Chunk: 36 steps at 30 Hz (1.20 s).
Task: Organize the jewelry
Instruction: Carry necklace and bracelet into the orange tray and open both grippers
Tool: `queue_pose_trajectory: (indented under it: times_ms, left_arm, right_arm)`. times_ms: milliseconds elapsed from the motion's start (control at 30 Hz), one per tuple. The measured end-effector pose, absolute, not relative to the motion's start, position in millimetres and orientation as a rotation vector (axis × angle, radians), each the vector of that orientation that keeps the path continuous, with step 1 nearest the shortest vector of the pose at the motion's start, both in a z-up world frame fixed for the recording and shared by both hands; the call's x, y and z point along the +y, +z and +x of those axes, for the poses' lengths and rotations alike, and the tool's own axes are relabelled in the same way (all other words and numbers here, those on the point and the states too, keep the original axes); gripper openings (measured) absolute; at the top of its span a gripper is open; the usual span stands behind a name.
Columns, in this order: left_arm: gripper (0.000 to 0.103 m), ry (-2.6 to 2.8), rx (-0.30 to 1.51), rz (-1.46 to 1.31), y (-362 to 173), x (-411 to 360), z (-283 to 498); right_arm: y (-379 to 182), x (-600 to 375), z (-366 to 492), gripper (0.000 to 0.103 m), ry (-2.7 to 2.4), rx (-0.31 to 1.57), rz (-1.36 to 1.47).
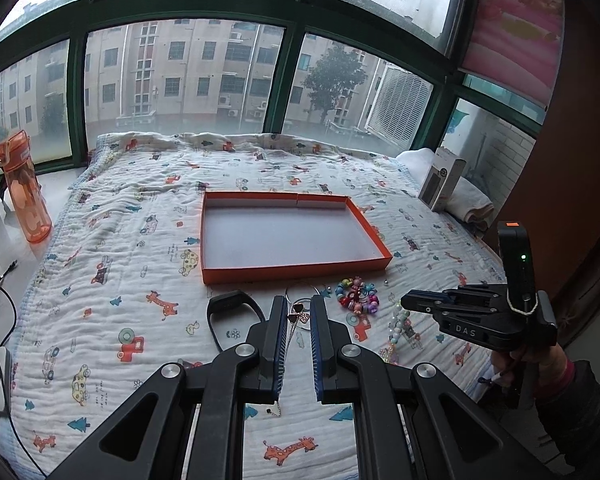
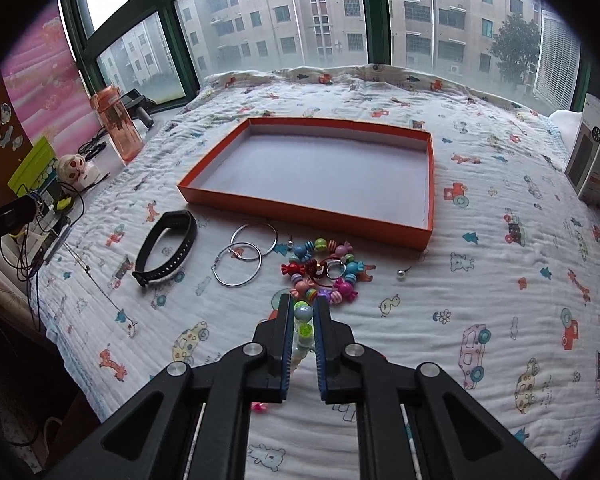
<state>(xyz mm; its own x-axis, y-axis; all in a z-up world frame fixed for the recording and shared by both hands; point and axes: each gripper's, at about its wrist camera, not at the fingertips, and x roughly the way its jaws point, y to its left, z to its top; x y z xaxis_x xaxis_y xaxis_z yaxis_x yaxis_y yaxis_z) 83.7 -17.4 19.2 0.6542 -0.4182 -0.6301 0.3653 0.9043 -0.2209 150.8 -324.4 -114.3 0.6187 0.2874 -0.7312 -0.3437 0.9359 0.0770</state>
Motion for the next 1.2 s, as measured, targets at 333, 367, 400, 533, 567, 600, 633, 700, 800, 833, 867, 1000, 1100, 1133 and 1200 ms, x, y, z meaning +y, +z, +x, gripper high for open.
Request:
queue_pose_trajectory:
  times_ms: [333,367,400,533,567,600,633,700,800,833,867,1000,1100,1133,1200]
  left_arm:
    - [0.011,-0.462,0.634,-0.025,66,-21,94]
    - [0.011,-0.463,0.625,-0.019,71,-22,97]
    - [0.011,-0.469,0.617,-0.017,76,-23,100]
    - [0.011,-0.489,0.601,-0.032,96,-24,122]
    - [0.011,-0.490,0.596,-0.028,101,-25,128]
    - [0.011,-0.489,0.593,-0.020,105,-27,136]
    - [0.011,-0.487,0.588,-0.010,110,-29,142]
    - [0.011,-0.486,0.578,0.006,120,-32,158]
    - [0.011,-0.481,0.562,0.024,131,-36,180]
    - [0.011,-0.477,0.554,0.031,133,-38,187]
    - [0.011,-0.470,0.551,0.036,134,-39,196]
    - [0.011,-0.459,0.579,0.042,126,-44,233]
    - [0.011,-0.453,0.611,0.053,111,-50,258]
    - [0.011,-0.450,0.624,0.057,105,-52,266]
    - [0.011,-0.448,0.651,0.055,89,-55,279]
  right_arm:
    - [-56,-318,138,0.012,0.371,0.693,-0.076]
    - [-51,-318,139,0.012,0.372,0.683,-0.078]
    - [-45,-319,141,0.012,0.369,0.671,-0.082]
    - [-24,-320,151,0.012,0.363,0.633,-0.089]
    - [-19,-321,156,0.012,0.364,0.627,-0.089]
    - [-15,-321,160,0.012,0.364,0.619,-0.088]
    - [-12,-321,162,0.012,0.360,0.611,-0.091]
    - [-6,-321,171,0.012,0.355,0.599,-0.095]
    - [0,-320,184,0.012,0.350,0.591,-0.102]
    - [1,-319,190,0.012,0.347,0.591,-0.102]
    - [1,-319,193,0.012,0.346,0.591,-0.100]
    - [-6,-318,214,0.012,0.336,0.604,-0.096]
    - [-17,-319,229,0.012,0.324,0.628,-0.090]
    - [-21,-319,233,0.012,0.322,0.637,-0.085]
    - [-30,-321,241,0.012,0.319,0.657,-0.072]
